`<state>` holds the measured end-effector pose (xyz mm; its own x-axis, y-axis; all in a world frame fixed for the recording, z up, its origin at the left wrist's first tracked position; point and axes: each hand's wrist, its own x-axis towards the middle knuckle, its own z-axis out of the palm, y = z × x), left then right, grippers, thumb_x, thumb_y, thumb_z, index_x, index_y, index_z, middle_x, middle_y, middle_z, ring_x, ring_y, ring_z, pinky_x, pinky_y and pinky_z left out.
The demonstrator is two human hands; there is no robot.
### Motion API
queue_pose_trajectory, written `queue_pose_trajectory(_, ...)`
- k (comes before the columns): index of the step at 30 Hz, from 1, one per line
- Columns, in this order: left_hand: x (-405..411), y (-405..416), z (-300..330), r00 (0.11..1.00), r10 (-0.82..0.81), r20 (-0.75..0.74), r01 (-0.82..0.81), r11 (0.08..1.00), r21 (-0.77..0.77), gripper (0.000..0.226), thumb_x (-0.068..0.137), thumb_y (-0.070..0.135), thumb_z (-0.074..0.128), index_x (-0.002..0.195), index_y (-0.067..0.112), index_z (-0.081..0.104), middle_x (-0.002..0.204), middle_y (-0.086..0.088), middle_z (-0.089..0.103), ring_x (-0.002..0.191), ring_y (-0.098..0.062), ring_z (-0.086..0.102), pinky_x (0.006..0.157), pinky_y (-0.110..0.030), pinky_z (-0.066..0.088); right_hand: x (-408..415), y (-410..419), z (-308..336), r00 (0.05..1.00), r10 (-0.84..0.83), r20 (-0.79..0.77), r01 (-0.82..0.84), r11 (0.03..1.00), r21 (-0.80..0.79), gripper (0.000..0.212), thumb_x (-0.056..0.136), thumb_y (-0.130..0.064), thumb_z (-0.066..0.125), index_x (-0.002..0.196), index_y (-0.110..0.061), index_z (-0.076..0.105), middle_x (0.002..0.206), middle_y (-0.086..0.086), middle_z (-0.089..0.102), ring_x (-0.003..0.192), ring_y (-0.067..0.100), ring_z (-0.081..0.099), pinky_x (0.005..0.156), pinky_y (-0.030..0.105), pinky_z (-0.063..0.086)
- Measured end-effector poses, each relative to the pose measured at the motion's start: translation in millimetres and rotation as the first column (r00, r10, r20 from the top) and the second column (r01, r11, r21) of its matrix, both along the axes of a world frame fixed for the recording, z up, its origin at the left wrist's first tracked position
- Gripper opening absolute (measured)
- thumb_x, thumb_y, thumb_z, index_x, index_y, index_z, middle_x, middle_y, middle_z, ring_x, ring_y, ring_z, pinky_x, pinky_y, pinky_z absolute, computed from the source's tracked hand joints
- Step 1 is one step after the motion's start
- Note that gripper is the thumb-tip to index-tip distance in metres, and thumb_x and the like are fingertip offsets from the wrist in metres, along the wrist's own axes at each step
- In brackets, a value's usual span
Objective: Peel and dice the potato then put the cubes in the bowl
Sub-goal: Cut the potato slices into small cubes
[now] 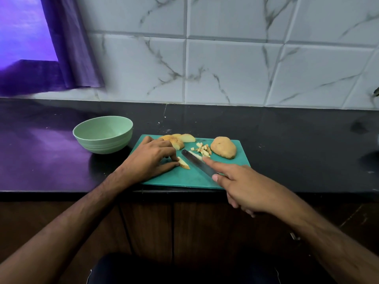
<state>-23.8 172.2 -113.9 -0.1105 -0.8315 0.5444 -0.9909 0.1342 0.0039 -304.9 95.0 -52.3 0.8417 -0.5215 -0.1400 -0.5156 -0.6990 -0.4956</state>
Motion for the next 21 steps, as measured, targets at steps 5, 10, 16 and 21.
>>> queue_pose_trajectory(5, -2, 1, 1, 0.999, -0.006, 0.049, 0.006, 1.000, -0.018, 0.023, 0.093, 0.050, 0.061, 0.091, 0.029, 0.072, 0.095, 0.014, 0.067, 0.091, -0.009, 0.063, 0.074, -0.036, 0.039, 11, 8, 1, 0.995, 0.040, -0.097, -0.052, 0.992, -0.116, 0.052, 0.111, -0.038, 0.032, 0.156, -0.056, 0.013, 0.065, -0.003, 0.062, 0.034, 0.003, 0.049, 0.048, 0.027, 0.056)
queue_pose_trajectory(10, -2, 0, 0, 0.999, -0.006, 0.040, 0.007, 1.000, -0.025, 0.022, 0.092, 0.049, 0.061, 0.089, 0.029, 0.072, 0.094, 0.014, 0.067, 0.089, -0.010, 0.063, 0.073, -0.038, 0.040, 14, 14, 9, 0.986, 0.053, -0.159, -0.088, 0.971, -0.221, 0.050, 0.111, -0.039, 0.029, 0.156, -0.054, 0.015, 0.075, -0.005, 0.057, 0.047, 0.006, 0.055, 0.057, 0.030, 0.060)
queue_pose_trajectory(16, -1, -1, 0, 0.999, -0.013, 0.041, 0.014, 1.000, -0.023, 0.023, 0.092, 0.048, 0.061, 0.088, 0.028, 0.071, 0.093, 0.014, 0.067, 0.088, -0.009, 0.062, 0.072, -0.035, 0.037, 29, 10, 10, 0.978, 0.054, -0.204, -0.101, 0.968, -0.228, 0.051, 0.111, -0.037, 0.028, 0.157, -0.052, 0.013, 0.102, -0.002, 0.055, 0.047, 0.010, 0.060, 0.053, 0.030, 0.061)
queue_pose_trajectory(21, -1, 0, 1, 0.999, -0.005, 0.039, 0.006, 1.000, -0.026, 0.023, 0.091, 0.049, 0.061, 0.087, 0.029, 0.071, 0.093, 0.014, 0.067, 0.089, -0.009, 0.062, 0.072, -0.035, 0.036, 36, 10, -3, 0.982, 0.067, -0.178, -0.118, 0.947, -0.298, 0.053, 0.111, -0.036, 0.027, 0.158, -0.050, 0.009, 0.096, -0.006, 0.050, 0.064, 0.010, 0.054, 0.054, 0.031, 0.050)
